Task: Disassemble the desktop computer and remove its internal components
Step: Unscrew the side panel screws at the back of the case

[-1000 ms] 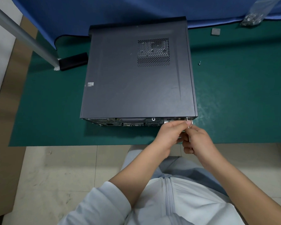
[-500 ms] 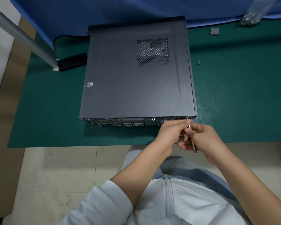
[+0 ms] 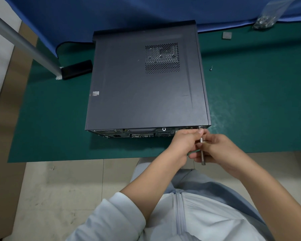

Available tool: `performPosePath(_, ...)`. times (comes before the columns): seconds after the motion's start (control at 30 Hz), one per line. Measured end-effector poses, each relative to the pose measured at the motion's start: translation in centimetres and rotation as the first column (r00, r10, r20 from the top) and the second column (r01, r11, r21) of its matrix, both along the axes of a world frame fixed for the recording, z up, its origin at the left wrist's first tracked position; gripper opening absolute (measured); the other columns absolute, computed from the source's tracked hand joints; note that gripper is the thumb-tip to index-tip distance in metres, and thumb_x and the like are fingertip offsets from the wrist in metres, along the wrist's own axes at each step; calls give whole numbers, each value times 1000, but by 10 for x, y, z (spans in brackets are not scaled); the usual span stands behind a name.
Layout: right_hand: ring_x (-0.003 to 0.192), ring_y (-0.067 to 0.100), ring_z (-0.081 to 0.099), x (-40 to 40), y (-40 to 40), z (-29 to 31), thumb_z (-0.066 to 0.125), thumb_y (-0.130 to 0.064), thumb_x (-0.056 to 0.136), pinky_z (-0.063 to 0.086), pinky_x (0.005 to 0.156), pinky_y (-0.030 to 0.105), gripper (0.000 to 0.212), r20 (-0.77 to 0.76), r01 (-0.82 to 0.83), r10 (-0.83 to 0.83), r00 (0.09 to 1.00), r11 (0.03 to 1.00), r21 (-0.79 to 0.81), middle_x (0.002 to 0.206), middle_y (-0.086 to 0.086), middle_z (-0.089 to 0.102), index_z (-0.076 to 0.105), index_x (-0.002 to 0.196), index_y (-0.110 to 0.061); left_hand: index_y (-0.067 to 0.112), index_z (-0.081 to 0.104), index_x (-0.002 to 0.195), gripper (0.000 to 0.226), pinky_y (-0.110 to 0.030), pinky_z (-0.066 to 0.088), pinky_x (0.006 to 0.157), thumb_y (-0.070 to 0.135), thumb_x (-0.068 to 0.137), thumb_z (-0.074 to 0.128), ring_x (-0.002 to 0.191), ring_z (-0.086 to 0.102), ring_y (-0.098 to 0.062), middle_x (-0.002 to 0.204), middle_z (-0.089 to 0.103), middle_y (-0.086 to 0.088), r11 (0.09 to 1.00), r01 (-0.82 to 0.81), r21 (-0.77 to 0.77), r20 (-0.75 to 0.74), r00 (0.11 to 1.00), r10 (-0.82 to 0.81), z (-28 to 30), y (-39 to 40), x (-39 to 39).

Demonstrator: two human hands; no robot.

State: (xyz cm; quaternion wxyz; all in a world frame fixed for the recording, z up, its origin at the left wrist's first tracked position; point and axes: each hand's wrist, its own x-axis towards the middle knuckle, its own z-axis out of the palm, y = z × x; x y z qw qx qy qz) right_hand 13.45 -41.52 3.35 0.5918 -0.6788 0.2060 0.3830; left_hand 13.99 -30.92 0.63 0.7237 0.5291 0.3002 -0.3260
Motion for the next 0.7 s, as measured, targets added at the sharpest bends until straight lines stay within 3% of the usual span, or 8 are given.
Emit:
performPosePath(0.1,63,22,68,2,1,3,50,4,94,58,71,41,12,32,-15,17,999,998,-64,72,12,69,60,92,-1,15,71,102,20,-20,37,47,28,93,59,50,46,-7,71,61,2,996,45,76,2,999,-45,0,1,-1)
performPosePath(0.23,51,16,66,0,5,0,64,5,85,58,56,31,9,52,72,-68,996,994,-81,62,9,67,60,85,-3,12,71,100,21,-19,40,41,28,87,68,49,52,-9,72,64,-2,997,17,71,10,1000,-18,0,5,-3)
performPosePath(0.33,55,17,68,-2,0,-2,65,2,84,58,60,32,7,8,85,-85,996,996,6,69,11,70,62,90,0,15,72,100,18,-18,45,46,26,91,63,58,60,-8,79,69,1,999,12,43,7,1000,-13,0,7,-2)
performPosePath(0.4,66,19,70,-2,-5,-3,60,1,87,58,67,34,9,-45,65,-61,997,993,97,80,14,72,65,95,0,14,71,101,19,-22,48,57,25,94,58,65,62,-10,84,70,1,999,15,28,3,1000,-16,-1,6,-1)
performPosePath(0.5,72,21,71,-1,-9,-5,57,0,90,59,72,36,10,-69,58,-51,996,993,106,84,13,73,67,93,0,15,71,100,20,-24,46,63,25,96,54,69,53,-13,87,67,0,999,37,40,0,999,-37,-1,5,-1)
performPosePath(0.6,62,20,70,-2,-6,-4,65,1,84,58,56,29,4,-33,107,-106,994,994,24,74,13,71,64,87,-1,15,71,100,21,-24,47,63,32,91,61,70,57,-11,84,68,1,997,51,65,16,999,-52,-2,6,0)
performPosePath(0.7,56,19,67,-4,-3,-6,69,2,80,56,52,27,10,-2,149,-149,989,989,-6,67,12,67,62,87,1,7,70,104,31,-22,46,57,32,84,70,69,59,-11,80,66,-1,996,32,84,17,999,-34,-2,5,-1)
